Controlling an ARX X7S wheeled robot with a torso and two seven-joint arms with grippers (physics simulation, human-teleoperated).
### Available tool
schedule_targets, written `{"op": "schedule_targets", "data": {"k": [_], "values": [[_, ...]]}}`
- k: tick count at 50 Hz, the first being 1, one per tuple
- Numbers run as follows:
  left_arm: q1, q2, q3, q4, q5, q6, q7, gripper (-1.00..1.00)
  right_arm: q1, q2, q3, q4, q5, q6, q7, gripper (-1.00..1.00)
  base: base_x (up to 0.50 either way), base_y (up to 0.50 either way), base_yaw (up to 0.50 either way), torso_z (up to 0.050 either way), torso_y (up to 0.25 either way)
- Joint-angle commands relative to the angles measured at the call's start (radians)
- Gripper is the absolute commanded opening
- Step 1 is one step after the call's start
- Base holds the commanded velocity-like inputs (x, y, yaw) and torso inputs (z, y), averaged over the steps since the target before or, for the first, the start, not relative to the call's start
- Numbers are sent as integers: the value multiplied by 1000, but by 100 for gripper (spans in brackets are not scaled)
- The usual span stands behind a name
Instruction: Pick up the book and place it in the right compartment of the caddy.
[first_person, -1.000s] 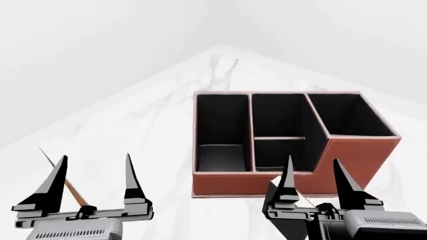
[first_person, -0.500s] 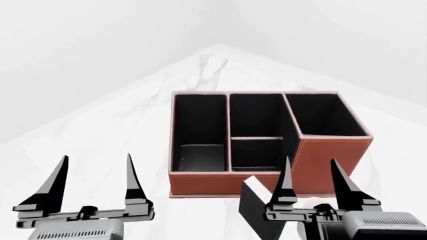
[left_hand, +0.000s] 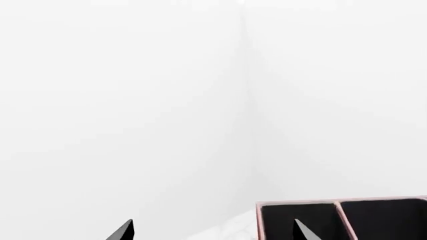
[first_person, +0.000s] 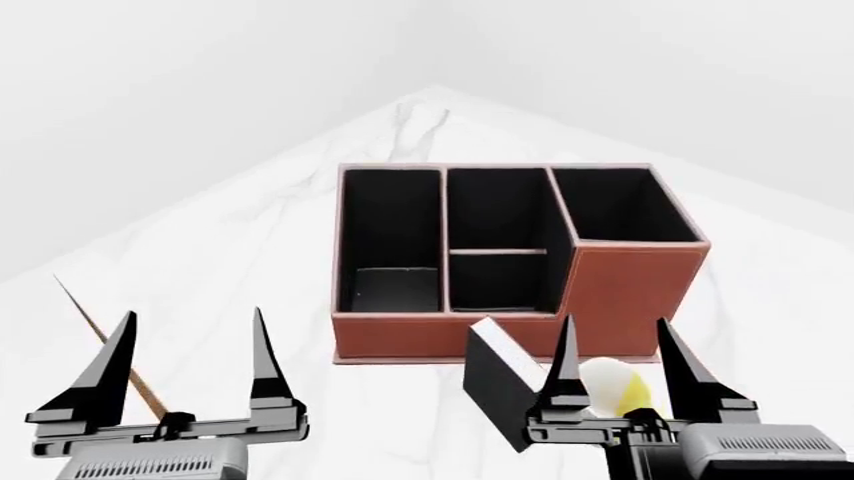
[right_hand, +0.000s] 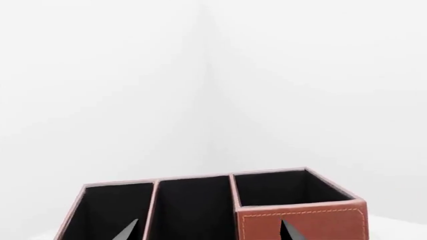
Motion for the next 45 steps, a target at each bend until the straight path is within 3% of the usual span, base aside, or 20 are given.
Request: {"op": "schedule_targets", "data": {"k": [1, 11, 22, 39, 45], "values": [[-3, -4, 3, -4, -2, -1, -5, 100, 3, 3, -6, 3, -1, -1, 5, 100, 0, 0, 0, 0, 0], [3, -8, 12, 14, 4, -10, -10, 100, -5, 17, -8, -22, 38, -9, -12, 100, 29, -3, 0, 0, 0], [-1, -11, 12, 17, 1, -17, -15, 100, -6, 19, -16, -27, 38, -6, -7, 100, 549, 99, 0, 0, 0], [-2, -18, 17, 15, 0, -15, -23, 100, -1, 17, -21, -17, -16, -3, 26, 100, 0, 0, 0, 0, 0], [-4, -20, 21, 12, 1, -14, -26, 100, -5, 23, -22, -19, -8, -13, 21, 100, -166, -141, 500, 0, 0]]}}
